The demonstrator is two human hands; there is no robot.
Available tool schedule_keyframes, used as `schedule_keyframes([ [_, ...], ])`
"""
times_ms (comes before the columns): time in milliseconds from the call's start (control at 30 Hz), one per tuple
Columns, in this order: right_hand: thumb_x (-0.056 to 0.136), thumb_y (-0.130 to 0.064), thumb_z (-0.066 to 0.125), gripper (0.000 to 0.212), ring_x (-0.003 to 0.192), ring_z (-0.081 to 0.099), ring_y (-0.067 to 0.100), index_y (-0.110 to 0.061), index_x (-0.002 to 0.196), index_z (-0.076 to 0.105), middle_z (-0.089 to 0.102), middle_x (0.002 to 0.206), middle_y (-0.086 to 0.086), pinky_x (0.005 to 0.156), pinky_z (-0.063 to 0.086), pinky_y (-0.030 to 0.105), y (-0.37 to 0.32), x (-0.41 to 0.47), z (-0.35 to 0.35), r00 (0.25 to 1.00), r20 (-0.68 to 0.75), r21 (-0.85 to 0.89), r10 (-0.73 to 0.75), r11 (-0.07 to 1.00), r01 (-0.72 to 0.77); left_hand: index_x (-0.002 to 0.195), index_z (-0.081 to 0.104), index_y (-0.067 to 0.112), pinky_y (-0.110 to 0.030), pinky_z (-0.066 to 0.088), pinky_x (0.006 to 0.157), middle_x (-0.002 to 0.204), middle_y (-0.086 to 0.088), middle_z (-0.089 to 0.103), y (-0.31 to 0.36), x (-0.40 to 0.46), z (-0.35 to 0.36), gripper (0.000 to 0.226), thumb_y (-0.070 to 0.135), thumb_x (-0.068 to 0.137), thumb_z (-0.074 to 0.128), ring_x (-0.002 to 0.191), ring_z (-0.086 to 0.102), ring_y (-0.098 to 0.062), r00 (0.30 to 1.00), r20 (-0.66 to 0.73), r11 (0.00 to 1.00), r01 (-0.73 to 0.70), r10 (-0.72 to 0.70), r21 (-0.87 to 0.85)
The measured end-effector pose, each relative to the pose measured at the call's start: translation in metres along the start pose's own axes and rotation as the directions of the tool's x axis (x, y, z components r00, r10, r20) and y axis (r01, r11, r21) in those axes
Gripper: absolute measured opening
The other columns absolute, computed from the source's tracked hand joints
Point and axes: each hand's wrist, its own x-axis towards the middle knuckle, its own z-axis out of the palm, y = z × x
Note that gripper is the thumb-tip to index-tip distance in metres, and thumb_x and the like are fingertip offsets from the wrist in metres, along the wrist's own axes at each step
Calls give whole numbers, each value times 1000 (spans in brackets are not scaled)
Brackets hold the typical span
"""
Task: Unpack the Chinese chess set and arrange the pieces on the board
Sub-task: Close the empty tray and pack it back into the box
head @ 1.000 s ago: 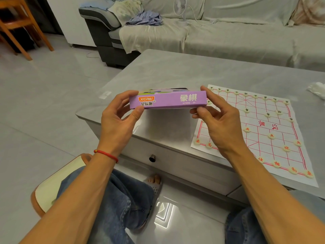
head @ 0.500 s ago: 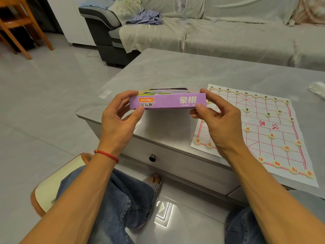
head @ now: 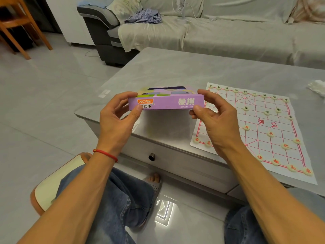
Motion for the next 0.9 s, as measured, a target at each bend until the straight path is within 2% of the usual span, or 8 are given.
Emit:
schedule_keyframes([
  [233,93,-13,66,43,97,69,8,-21,134,54,68,120,-8,73,56,17,0,-1,3,999,-16,55,41,998,-40,122,62,17,-42,58,89,118,-3,70,0,-1,-2,36,26,89,73,112,67,-22,1000,-8,1000,6,-6,-16],
  [367,93,-14,67,43,95,70,11,-21,133,55,69,117,-6,72,56,18,2,1,1,997,-52,47,50,998,-47,122,63,18,-44,58,88,119,-4,69,-2,-1,1,34,28,90,72,113,66,-25,1000,3,1000,6,-6,-20],
  [533,92,-21,69,41,88,72,14,-20,131,56,68,119,-2,71,57,19,3,3,-1,999,-32,5,36,999,-36,129,61,20,-34,59,86,119,-1,69,-4,0,3,43,26,89,73,110,67,-17,998,-39,999,40,-40,-7],
  [633,91,-19,70,42,95,72,12,-22,130,57,65,123,2,71,57,18,6,2,1,999,-22,-15,25,1000,-25,127,64,17,-29,59,86,115,0,71,-6,-2,5,42,27,87,74,104,68,-15,998,-58,997,12,-8,72],
  [733,91,-17,71,39,93,72,11,-27,127,58,65,123,3,70,57,17,10,2,2,998,-57,-35,21,999,-22,122,66,15,-26,59,84,111,0,72,-8,-3,8,41,28,85,76,100,70,-13,997,-67,991,-14,23,134],
  [833,90,-18,71,39,92,72,12,-26,126,58,65,123,1,68,57,17,12,2,3,998,-39,-56,51,997,-53,118,66,18,-27,59,84,111,2,71,-11,-3,7,36,29,85,76,104,69,-15,998,-43,995,41,-37,88],
  [900,91,-20,70,35,87,73,15,-22,124,58,64,122,0,66,58,20,14,1,3,996,-18,-66,87,994,-88,113,65,15,-30,60,80,110,-1,71,-10,-3,8,31,32,88,73,105,69,-19,990,-41,990,138,-138,-17],
])
